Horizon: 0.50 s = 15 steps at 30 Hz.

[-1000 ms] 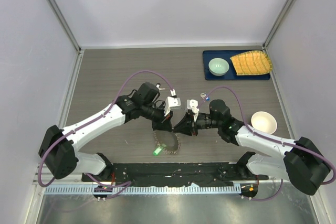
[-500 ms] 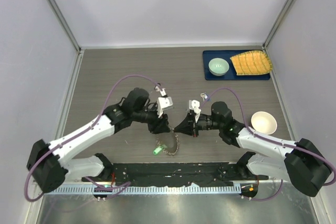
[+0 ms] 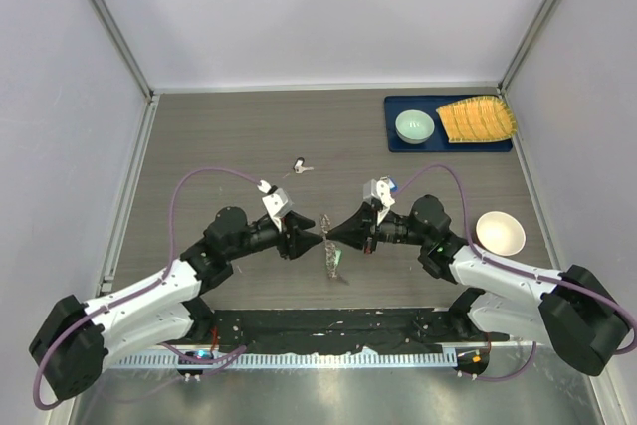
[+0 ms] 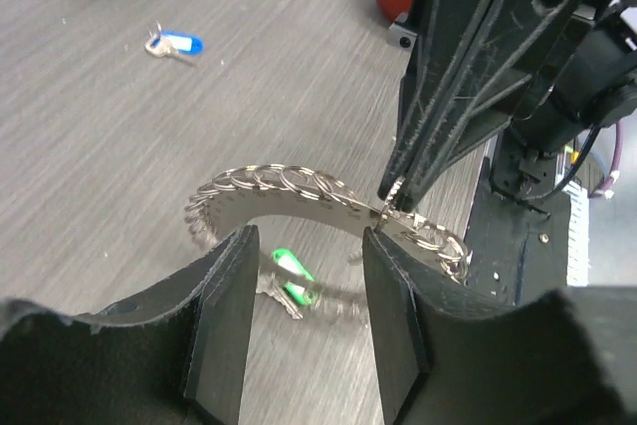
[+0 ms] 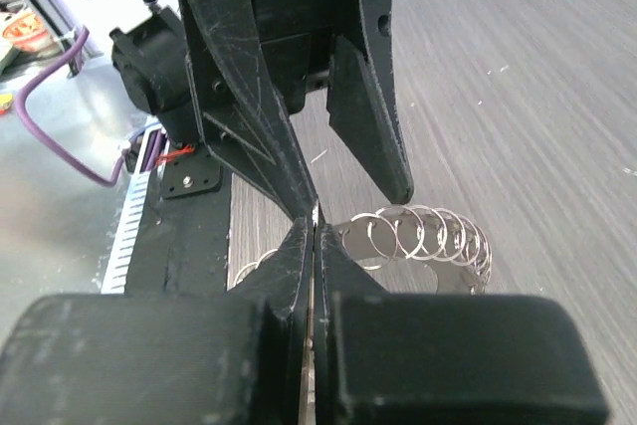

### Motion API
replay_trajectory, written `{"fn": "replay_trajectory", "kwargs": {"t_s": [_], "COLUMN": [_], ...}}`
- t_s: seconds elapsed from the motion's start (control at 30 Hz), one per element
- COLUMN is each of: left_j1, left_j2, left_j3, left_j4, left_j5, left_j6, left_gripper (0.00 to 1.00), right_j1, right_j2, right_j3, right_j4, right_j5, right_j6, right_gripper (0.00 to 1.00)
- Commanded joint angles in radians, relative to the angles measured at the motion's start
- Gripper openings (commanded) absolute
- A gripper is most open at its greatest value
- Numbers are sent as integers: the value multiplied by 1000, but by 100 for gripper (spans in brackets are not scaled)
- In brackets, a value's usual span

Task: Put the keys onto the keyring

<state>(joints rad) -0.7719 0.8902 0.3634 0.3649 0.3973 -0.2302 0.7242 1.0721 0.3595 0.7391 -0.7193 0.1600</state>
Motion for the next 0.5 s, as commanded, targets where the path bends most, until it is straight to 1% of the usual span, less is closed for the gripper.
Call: {"fn": "replay_trajectory", "kwargs": {"t_s": [0.0, 0.03, 0.13, 0.47], "left_j1": [3, 3, 3, 3], "left_j2": [19, 23, 29, 1], "left_j3": [-29, -46, -84, -115], "left_j4": [307, 387, 495, 565], "left_j5": [-25, -29, -23, 86], "left_j6": [-57, -66, -89, -113], "left_gripper": [50, 50, 49, 50], "right_j1": [-3, -3, -3, -3], "right_j2": [-9, -9, -11, -6], "right_j3": [3, -1, -13, -50], "right_j4": [144, 158, 186, 252], "right_j5": [18, 24, 50, 103], "right_j6": [53, 68, 91, 127], "right_gripper": [1, 1, 1, 1]}}
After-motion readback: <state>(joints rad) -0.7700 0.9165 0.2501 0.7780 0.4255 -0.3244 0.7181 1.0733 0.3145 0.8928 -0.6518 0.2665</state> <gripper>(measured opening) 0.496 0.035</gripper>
